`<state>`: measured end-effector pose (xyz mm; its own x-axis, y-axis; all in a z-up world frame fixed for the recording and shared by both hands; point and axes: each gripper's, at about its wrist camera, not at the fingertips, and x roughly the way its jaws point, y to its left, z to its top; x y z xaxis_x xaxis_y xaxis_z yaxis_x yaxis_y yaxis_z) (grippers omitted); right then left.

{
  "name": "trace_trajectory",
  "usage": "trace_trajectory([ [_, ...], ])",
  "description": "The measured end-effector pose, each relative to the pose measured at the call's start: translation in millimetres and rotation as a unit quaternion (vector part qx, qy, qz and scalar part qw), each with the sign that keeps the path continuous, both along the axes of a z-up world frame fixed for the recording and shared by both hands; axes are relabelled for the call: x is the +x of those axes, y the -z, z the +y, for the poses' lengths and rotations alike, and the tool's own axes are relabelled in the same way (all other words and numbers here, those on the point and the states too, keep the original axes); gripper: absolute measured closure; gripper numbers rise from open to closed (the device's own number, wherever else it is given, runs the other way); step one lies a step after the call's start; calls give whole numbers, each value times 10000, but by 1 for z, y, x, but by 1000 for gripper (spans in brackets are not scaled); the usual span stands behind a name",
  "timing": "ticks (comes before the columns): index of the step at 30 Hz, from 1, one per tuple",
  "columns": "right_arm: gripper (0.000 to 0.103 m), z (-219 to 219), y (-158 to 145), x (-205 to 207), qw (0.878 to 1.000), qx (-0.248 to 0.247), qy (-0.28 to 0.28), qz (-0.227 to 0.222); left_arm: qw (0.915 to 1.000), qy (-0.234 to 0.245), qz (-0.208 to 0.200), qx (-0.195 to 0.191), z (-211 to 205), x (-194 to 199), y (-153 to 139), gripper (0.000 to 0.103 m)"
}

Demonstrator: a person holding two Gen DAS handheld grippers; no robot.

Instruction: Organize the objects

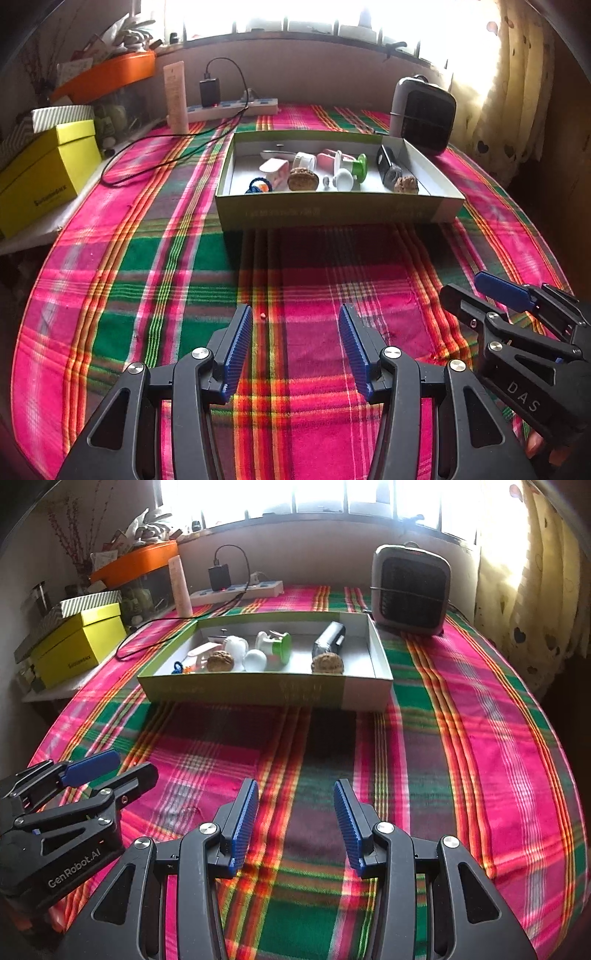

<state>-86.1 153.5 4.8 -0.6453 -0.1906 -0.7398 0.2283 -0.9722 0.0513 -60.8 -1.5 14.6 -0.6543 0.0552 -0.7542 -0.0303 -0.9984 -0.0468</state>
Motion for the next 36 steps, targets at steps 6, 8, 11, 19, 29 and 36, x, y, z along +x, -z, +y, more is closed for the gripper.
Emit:
trace_trajectory([
  [6,59,2,8,2,9999,52,70,-127,9999,-66,-52,-76,4,4,9,56],
  [8,59,3,8,3,9999,58,79,-117,9999,-54,-37,-127,6,5,9,55],
  [11,59,4,8,4,9999,80,100,-92,9999,-92,-27,-69,5,5,9,55],
  [19,59,5,9,6,9999,69,112,-56,9997,-122,45,-225,12,7,11,49],
  [29,58,2,9,6,9998,178,120,-50,9997,-171,48,-188,11,7,12,49],
  [36,58,1,10,6,9997,184,120,-51,9996,-183,50,-197,11,7,12,49],
])
